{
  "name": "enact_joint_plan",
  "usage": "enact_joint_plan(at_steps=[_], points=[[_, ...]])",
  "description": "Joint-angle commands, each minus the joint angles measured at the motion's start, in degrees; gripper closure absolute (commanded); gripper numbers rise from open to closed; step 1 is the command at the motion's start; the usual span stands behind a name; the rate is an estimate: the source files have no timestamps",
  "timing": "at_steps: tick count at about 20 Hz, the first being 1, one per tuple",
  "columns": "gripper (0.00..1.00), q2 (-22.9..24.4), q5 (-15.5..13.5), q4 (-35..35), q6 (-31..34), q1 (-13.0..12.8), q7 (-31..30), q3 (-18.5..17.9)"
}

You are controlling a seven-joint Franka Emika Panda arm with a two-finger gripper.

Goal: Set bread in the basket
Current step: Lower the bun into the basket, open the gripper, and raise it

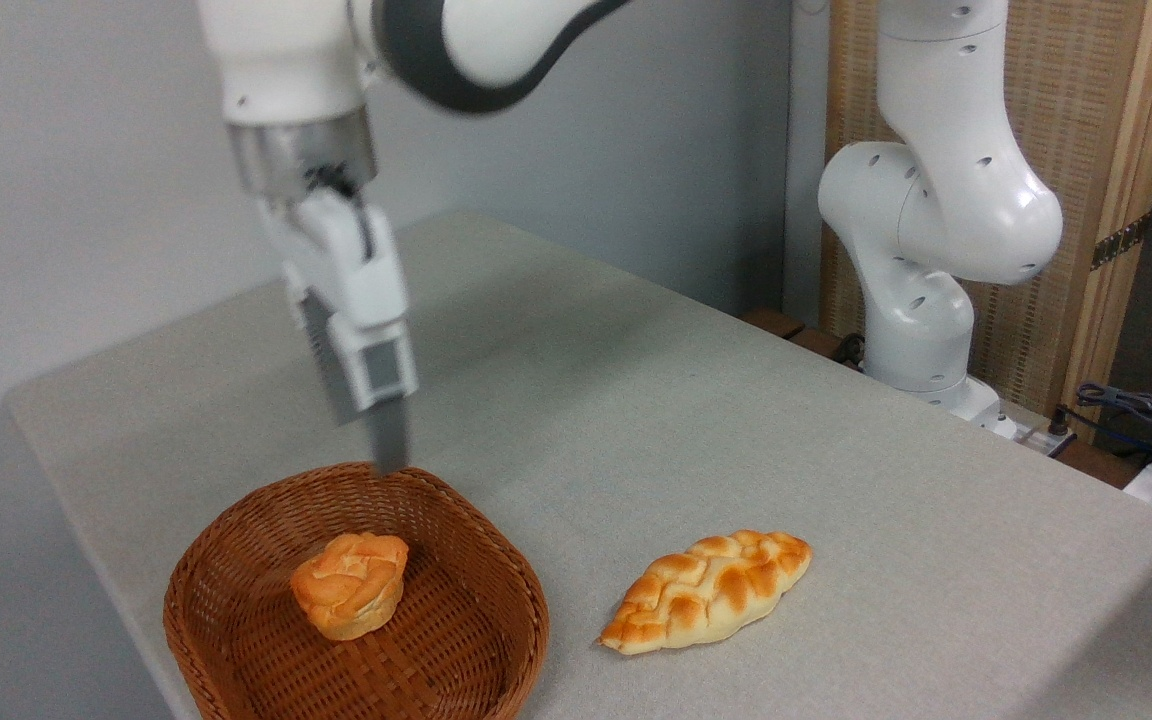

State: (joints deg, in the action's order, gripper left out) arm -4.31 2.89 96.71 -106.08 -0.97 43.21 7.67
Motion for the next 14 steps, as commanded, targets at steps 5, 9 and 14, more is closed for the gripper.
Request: enact_joint_plan(at_steps=[5,9,14], points=[[0.00,5.7,-5.2,-3.6,18.3,-0.1,-1.0,-6.3],[0.00,5.6,-4.6,-3.6,16.5,-0.1,-0.6,-6.8],[0.00,5.6,-4.5,-3.6,14.9,-0.1,-0.6,-6.7]])
